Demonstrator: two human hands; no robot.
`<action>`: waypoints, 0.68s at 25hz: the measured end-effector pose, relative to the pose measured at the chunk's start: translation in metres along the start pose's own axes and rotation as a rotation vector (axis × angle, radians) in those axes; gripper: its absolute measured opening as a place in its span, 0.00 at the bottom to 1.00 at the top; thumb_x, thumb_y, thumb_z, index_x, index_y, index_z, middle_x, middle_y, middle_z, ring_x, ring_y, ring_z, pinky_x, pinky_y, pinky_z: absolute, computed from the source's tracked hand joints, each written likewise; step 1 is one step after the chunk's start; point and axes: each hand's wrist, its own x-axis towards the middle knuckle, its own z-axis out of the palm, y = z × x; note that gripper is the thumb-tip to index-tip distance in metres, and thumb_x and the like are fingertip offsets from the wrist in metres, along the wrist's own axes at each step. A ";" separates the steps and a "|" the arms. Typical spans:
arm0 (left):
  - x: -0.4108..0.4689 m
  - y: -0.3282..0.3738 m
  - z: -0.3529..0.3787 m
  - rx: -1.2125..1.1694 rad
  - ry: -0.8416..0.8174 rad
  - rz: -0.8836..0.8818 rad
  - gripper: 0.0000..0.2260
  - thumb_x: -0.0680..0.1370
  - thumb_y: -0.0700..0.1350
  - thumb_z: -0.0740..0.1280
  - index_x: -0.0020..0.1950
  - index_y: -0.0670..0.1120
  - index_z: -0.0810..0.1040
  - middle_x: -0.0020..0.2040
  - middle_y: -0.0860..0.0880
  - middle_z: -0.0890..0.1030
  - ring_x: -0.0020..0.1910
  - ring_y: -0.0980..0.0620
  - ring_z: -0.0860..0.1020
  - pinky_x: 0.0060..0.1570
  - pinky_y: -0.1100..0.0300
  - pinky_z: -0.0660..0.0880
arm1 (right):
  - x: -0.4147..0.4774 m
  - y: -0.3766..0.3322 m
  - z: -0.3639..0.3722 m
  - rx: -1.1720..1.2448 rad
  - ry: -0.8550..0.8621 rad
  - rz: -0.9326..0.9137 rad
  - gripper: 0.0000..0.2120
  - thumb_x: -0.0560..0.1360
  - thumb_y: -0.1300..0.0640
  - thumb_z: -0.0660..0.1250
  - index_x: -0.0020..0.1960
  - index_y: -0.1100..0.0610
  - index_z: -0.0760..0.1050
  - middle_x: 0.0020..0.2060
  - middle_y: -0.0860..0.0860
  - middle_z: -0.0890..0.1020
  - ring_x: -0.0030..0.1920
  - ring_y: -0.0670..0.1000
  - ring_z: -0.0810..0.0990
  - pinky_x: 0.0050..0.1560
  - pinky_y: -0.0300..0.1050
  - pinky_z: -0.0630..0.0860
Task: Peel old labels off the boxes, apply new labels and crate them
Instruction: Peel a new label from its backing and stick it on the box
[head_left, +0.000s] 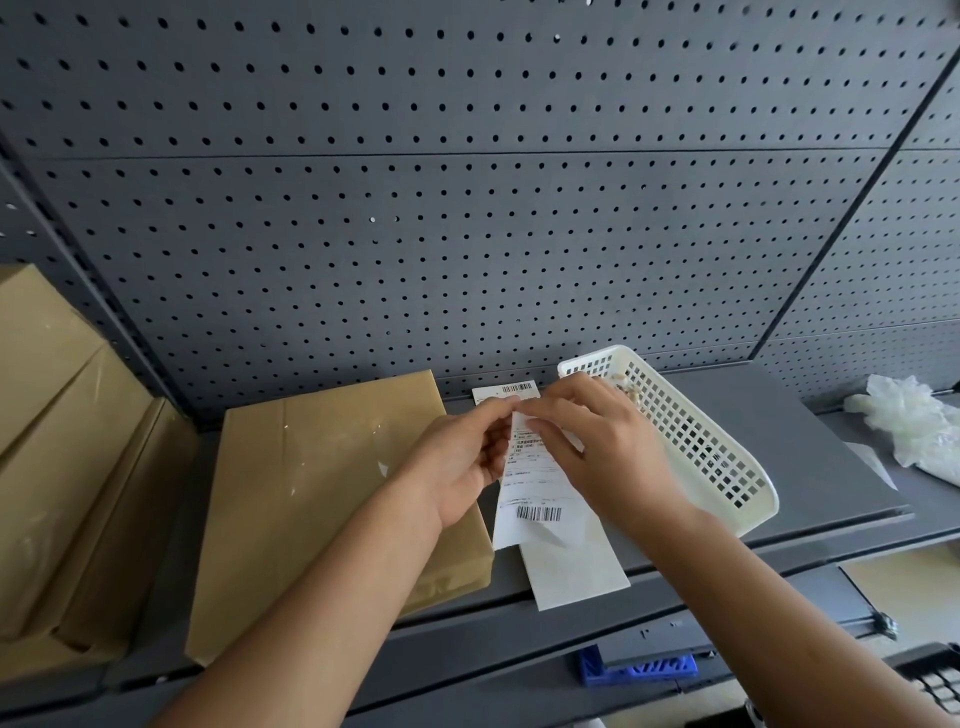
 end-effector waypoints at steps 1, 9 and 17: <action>0.000 0.000 0.000 0.012 0.005 0.000 0.08 0.77 0.46 0.72 0.40 0.44 0.81 0.34 0.49 0.76 0.31 0.54 0.69 0.29 0.63 0.67 | 0.000 -0.001 0.000 0.002 0.006 0.001 0.07 0.79 0.55 0.68 0.54 0.53 0.83 0.44 0.49 0.78 0.43 0.51 0.77 0.42 0.48 0.75; -0.003 -0.001 0.003 0.149 0.096 0.062 0.09 0.74 0.48 0.75 0.45 0.43 0.82 0.33 0.52 0.76 0.31 0.55 0.69 0.33 0.63 0.67 | 0.006 -0.008 -0.009 0.178 -0.155 0.205 0.07 0.75 0.62 0.70 0.51 0.54 0.80 0.47 0.45 0.76 0.50 0.44 0.72 0.51 0.25 0.65; -0.003 -0.003 0.005 0.264 0.176 0.161 0.10 0.75 0.51 0.74 0.39 0.45 0.84 0.31 0.54 0.79 0.35 0.54 0.70 0.42 0.57 0.68 | 0.011 -0.008 -0.011 0.191 -0.263 0.257 0.09 0.75 0.63 0.68 0.52 0.52 0.78 0.47 0.44 0.73 0.49 0.45 0.73 0.50 0.32 0.69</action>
